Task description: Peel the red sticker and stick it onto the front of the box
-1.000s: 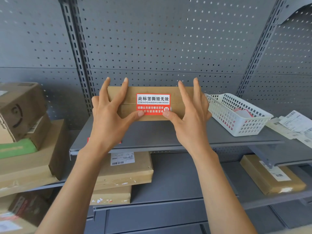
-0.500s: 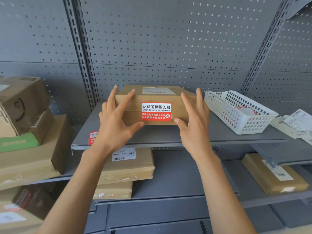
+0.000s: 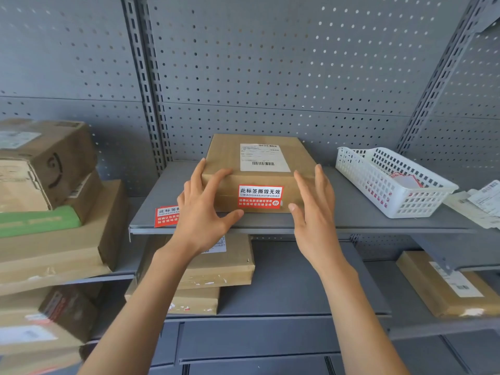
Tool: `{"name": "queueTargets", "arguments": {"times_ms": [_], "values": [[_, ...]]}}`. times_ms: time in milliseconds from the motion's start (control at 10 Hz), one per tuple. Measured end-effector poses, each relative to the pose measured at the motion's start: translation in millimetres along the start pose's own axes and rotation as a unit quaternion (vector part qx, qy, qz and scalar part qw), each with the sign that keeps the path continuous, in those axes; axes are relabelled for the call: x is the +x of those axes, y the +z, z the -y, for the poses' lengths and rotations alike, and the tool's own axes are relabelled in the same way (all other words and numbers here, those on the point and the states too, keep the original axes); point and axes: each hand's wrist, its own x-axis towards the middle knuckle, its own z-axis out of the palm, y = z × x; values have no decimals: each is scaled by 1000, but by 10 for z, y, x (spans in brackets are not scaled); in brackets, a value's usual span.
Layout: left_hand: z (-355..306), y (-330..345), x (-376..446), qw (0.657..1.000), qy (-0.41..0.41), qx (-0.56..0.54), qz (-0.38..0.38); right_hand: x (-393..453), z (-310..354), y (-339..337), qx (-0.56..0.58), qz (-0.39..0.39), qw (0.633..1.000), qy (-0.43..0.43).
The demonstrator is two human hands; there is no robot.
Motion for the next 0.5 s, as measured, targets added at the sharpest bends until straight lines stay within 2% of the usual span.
{"name": "queueTargets", "arguments": {"times_ms": [200,300,400,500], "values": [[12,-9,-2,1000,1,-14,4,-1,-57,-87,19,25,999,13],[30,-58,-8,1000,-4,-20,-6,-29,26,-307,61,9,998,29],[-34,-139,85,998,-6,-45,-44,-15,203,-752,118,-53,991,28],[-168,-298,321,988,-9,-119,-100,-8,501,-1407,160,-140,977,9]]}}
